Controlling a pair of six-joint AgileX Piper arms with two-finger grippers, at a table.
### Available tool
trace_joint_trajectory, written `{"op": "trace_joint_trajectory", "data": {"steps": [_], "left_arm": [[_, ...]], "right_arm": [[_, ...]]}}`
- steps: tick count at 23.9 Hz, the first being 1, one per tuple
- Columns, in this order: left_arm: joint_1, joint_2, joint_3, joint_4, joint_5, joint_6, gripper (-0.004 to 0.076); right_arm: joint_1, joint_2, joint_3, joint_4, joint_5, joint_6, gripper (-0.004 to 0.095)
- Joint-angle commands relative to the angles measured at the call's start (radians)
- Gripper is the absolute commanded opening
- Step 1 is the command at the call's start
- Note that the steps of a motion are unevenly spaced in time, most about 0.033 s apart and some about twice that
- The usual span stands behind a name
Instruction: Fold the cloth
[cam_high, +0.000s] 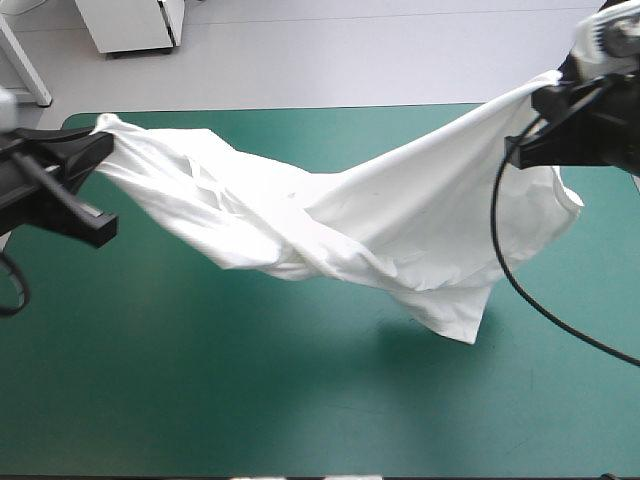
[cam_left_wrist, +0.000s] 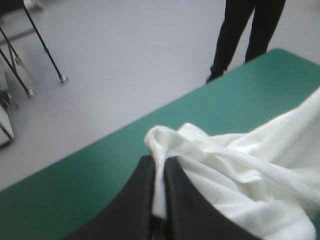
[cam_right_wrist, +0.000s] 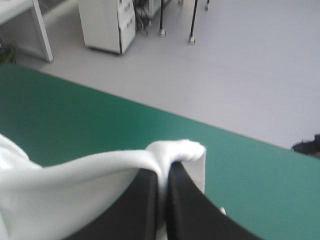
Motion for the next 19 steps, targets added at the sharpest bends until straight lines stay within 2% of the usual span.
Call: {"op": "trace_joint_trajectory", "data": {"steps": [1, 7, 10, 14, 19], "left_arm": [[-0.003, -0.071, -0.051, -0.018, -0.059, -0.002, -0.0022], [-0.003, -0.139, -0.051, -0.018, -0.025, 0.005, -0.0022], [-0.003, -0.137, -0.046, 0.023, 0.013, 0.008, -0.0022], [-0.003, -0.091, 0.024, 0.137, 0.059, -0.017, -0.0022], [-0.003, -0.032, 0.21, 0.346, 0.083, -0.049, -0.0022]], "right_arm": [[-0.002, -0.059, -0.088, 0.048, 0.0, 0.004, -0.0012], [-0.002, -0.089, -0.186, 0.277, 0.0, -0.013, -0.0012], [-0.002, -0.089, -0.204, 0.319, 0.0, -0.02, -0.0012], [-0.002, -0.032, -0.13, 0.224, 0.0, -0.018, -0.0013], [-0.002, 0.155, 0.102, 0.08, 0.0, 0.006, -0.0013]]}}
